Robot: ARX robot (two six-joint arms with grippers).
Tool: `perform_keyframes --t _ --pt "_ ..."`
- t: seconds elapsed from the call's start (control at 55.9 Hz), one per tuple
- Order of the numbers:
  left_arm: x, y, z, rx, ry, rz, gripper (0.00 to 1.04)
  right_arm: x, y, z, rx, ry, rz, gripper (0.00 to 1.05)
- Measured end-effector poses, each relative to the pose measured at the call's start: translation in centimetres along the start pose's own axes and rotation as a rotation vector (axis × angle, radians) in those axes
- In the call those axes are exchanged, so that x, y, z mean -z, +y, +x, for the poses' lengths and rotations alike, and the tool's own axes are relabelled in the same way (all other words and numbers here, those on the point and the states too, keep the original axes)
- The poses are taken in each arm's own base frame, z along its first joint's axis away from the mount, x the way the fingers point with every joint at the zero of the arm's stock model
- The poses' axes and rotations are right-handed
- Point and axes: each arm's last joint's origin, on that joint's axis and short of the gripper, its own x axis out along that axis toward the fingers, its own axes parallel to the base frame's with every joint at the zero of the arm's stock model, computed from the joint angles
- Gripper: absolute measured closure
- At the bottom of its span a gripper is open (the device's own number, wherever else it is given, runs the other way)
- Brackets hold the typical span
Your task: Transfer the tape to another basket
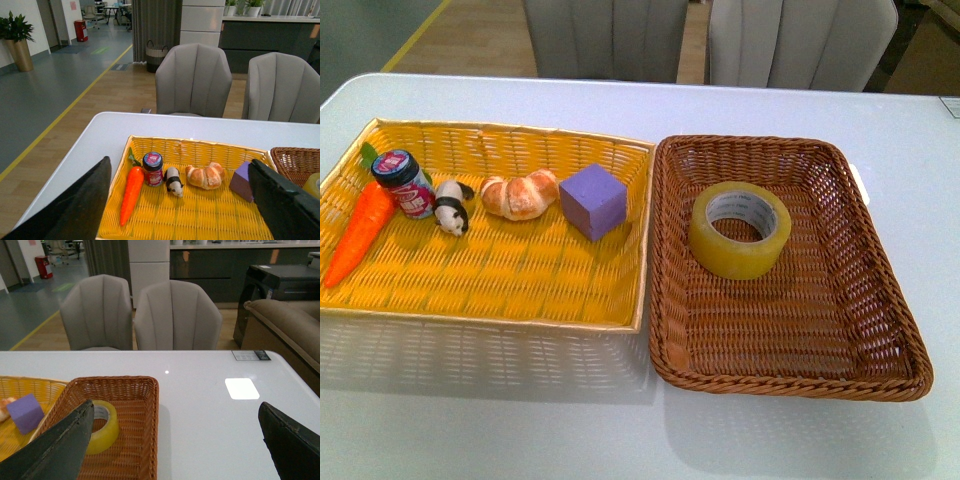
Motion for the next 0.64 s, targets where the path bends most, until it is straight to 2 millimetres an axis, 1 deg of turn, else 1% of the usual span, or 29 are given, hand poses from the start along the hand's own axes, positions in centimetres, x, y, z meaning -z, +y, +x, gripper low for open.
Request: perform_keyframes --t 0.054,0.072,0.125,0.645 --pt "0.00 0.00 0.00 0.000 0.000 0.000 0.09 0.00 0.00 0.00 0.000 0.000 0.000 0.09" --pt "0.00 0.00 0.00 0.000 0.000 0.002 0.07 0.00 0.00 0.00 0.000 0.000 0.000 0.09" --pt "0.00 0.00 0.00 0.000 0.000 0.002 0.10 0.00 0.00 0.00 0.000 0.000 0.000 0.09" --pt "0.00 0.00 0.00 0.000 0.000 0.002 0.09 0.00 0.00 0.00 0.000 0.000 0.000 0.09"
